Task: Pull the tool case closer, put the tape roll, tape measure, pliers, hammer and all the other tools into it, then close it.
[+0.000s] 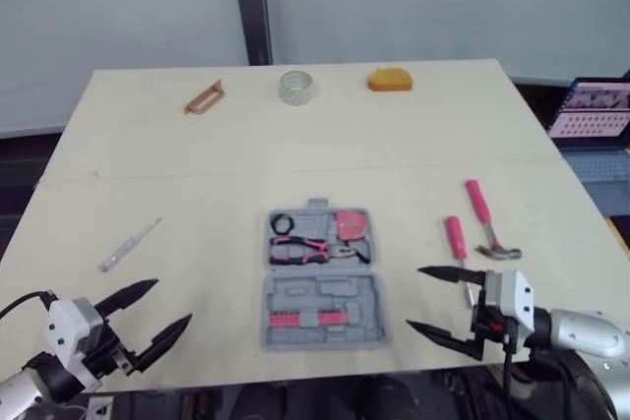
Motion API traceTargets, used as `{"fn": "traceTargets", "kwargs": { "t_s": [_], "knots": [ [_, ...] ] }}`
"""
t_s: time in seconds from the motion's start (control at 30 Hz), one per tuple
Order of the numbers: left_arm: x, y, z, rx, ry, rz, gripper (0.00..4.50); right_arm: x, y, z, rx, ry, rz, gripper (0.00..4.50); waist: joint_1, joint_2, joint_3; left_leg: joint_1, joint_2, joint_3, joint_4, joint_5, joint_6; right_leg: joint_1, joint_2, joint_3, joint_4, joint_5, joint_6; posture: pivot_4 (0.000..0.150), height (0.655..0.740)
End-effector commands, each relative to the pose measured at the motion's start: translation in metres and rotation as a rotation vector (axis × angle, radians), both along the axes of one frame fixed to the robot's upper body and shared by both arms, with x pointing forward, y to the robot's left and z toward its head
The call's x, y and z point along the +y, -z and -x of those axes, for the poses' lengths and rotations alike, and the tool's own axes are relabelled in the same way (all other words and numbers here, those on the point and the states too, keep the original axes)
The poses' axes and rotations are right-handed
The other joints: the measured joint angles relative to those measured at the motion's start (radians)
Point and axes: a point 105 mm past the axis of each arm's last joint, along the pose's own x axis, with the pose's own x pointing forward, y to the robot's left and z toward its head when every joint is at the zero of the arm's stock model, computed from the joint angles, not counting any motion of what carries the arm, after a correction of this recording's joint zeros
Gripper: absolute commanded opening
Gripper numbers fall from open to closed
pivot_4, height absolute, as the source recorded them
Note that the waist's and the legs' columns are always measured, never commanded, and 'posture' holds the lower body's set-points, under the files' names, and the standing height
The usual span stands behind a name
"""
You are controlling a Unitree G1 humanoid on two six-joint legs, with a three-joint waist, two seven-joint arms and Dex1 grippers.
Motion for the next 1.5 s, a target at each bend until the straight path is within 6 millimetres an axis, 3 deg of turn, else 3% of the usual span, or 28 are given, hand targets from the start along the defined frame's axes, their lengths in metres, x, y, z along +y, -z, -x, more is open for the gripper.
{"fn": "traceTargets", "kwargs": {
  "t_s": [0.03, 0.17, 0.4, 0.77, 1.0, 1.5],
  "knots": [
    [0.029, -0.030, -0.015, -0.053, -0.183, 0.047, 4.50, 0.000, -0.006, -0.004, -0.026, -0.012, -0.015, 4.46, 0.002, -0.001, 0.000, 0.000, 0.000, 0.000, 0.000, 0.000, 0.000, 0.000, 0.000, 0.000, 0.000, 0.000, 0.000, 0.150, 0.7400],
    [0.058, -0.043, -0.036, 0.070, -0.124, -0.109, 4.50, -0.004, -0.005, -0.013, -0.035, -0.006, -0.002, 4.46, 0.002, -0.001, 0.000, 0.000, 0.000, -0.002, 0.001, 0.000, 0.000, 0.001, 0.000, -0.001, 0.001, 0.000, 0.000, 0.150, 0.7400],
    [0.095, -0.027, -0.076, 0.226, -0.100, -0.310, 4.50, -0.001, -0.006, -0.021, -0.053, 0.010, 0.000, 4.46, -0.004, 0.004, 0.003, 0.000, 0.000, 0.002, -0.003, 0.000, 0.000, -0.004, 0.000, 0.000, 0.001, 0.000, 0.000, 0.150, 0.7400],
    [0.108, -0.005, -0.121, 0.275, -0.050, -0.358, 4.50, 0.001, -0.008, -0.020, -0.072, 0.056, 0.003, 4.46, -0.004, 0.002, 0.003, 0.000, 0.000, 0.005, -0.002, 0.000, -0.001, -0.007, 0.000, 0.000, 0.006, 0.000, 0.000, 0.150, 0.7400],
    [0.108, 0.024, -0.123, 0.350, -0.044, -0.351, 4.50, -0.001, -0.010, -0.017, -0.073, 0.089, 0.009, 4.46, -0.010, 0.001, 0.003, 0.000, 0.000, 0.006, -0.002, 0.000, -0.001, -0.008, 0.000, 0.000, 0.009, 0.000, 0.000, 0.150, 0.7400],
    [0.119, 0.051, -0.107, 0.408, -0.102, -0.343, 4.50, -0.004, -0.013, -0.016, -0.066, 0.104, 0.021, 4.46, -0.019, 0.001, 0.003, 0.003, 0.000, 0.006, -0.002, 0.000, -0.001, -0.008, -0.001, -0.001, 0.012, 0.000, 0.000, 0.150, 0.7400]
  ]
}}
